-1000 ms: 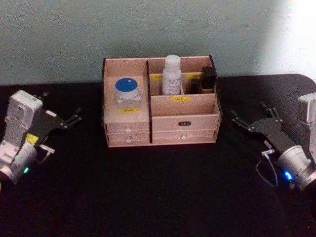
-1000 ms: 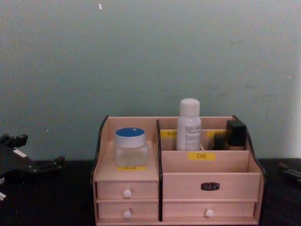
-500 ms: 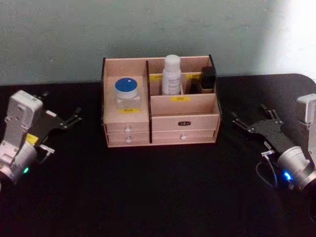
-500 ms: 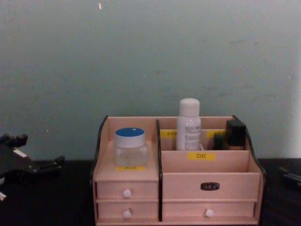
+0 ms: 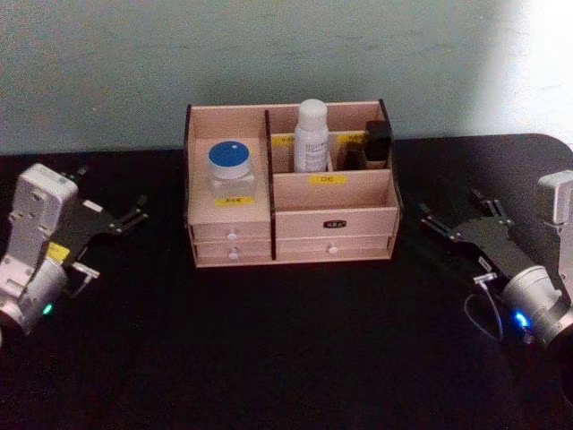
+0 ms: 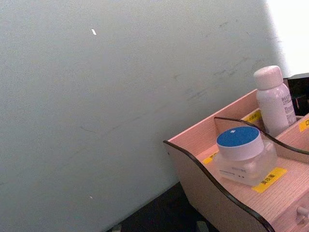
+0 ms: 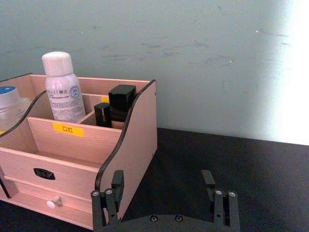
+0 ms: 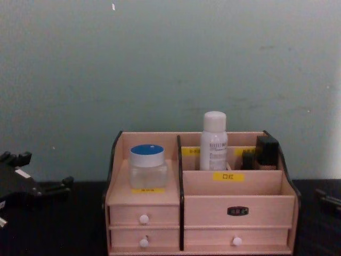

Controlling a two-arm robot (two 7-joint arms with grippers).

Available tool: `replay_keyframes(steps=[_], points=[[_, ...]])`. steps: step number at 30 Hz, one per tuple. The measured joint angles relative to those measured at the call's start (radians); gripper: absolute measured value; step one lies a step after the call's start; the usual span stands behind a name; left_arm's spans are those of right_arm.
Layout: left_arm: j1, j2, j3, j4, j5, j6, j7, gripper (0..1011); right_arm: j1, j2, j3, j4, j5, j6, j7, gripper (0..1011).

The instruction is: Pick up the facial cleanser and watermelon frost from the table and place them into the tiered storage box.

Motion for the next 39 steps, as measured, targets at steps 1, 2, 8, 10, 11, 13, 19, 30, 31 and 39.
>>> replay_keyframes(steps=[1,2,8,10,11,13,19,30,31,39], points=[[0.000,0.000,0.000,0.000,0.000,0.000,0.000,1001,0.000,0.000,0.000,0.000,0.000,0.000,0.000,1002],[0.000,0.000,0.000,0.000,0.000,0.000,0.000,1001,0.000,0.000,0.000,0.000,0.000,0.000,0.000,1002],[0.000,0.000,0.000,0.000,0.000,0.000,0.000,1001,0.000,0.001,-0.001,-0.001,0.001,-0.001,0.000,1002],[0.000,0.000,0.000,0.000,0.000,0.000,0.000,1001,0.000,0.001,-0.001,-0.001,0.001,-0.001,0.000,1002],[0.000,0.000,0.000,0.000,0.000,0.000,0.000,1002,0.000,0.001,-0.001,-0.001,0.001,-0.001,0.000,1002],[0.000,0.000,0.000,0.000,0.000,0.000,0.000,1001,0.000,0.001,-0.001,-0.001,0.001,-0.001,0.000,1002],[0.000,0.000,0.000,0.000,0.000,0.000,0.000,1001,0.000,0.001,-0.001,-0.001,0.001,-0.001,0.000,1002],[0.000,0.000,0.000,0.000,0.000,0.000,0.000,1001,0.000,0.001,-0.001,-0.001,0.002,-0.001,0.000,1002],[0.000,0.000,0.000,0.000,0.000,0.000,0.000,1001,0.000,0.001,-0.001,-0.001,0.001,-0.001,0.000,1002],[0.000,0.000,0.000,0.000,0.000,0.000,0.000,1001,0.000,0.001,-0.001,-0.001,0.002,-0.001,0.000,1002]])
